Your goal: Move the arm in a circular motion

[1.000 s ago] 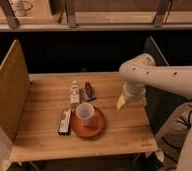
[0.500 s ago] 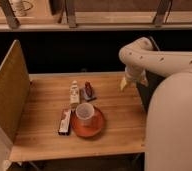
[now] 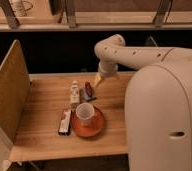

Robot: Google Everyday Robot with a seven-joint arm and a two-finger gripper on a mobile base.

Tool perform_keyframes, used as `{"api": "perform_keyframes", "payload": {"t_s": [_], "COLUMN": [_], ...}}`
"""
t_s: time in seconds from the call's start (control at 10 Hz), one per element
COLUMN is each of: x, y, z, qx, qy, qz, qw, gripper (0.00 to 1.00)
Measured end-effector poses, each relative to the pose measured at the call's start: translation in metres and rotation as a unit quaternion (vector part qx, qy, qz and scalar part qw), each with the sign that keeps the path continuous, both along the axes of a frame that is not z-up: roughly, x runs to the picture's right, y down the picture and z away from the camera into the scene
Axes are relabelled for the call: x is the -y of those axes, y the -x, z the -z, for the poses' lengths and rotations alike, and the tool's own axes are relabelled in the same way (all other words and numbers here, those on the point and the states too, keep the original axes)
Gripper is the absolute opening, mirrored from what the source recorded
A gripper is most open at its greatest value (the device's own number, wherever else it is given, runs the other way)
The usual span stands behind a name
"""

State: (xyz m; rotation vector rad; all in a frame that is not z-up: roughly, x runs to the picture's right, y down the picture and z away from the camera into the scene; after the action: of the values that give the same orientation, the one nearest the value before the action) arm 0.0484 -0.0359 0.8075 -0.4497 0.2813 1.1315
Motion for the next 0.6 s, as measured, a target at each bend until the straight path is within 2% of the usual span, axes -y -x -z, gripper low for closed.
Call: {"api": "perform_keyframes", "payload": {"t_s": [0.1, 0.2, 0.3, 0.5, 0.6], "x": [-0.009, -0.026, -0.041, -0.070, -0.089], "y": [0.026, 0.054, 0.071, 0.085, 0.082], "z": [0.005, 0.017, 0.029, 0.054, 0.067], "qx": [0.023, 0.045, 0.058, 0.070, 0.067], "qy": [0.000, -0.001, -0.002, 0.005, 0.014], "qz": [0.027, 0.066, 0.091, 0.115, 0.122], "qw": [0.9994, 0.9968, 0.9942, 0.9908, 0.9902], "gripper": [0.74, 0.74, 0.74, 0.74, 0.74]}}
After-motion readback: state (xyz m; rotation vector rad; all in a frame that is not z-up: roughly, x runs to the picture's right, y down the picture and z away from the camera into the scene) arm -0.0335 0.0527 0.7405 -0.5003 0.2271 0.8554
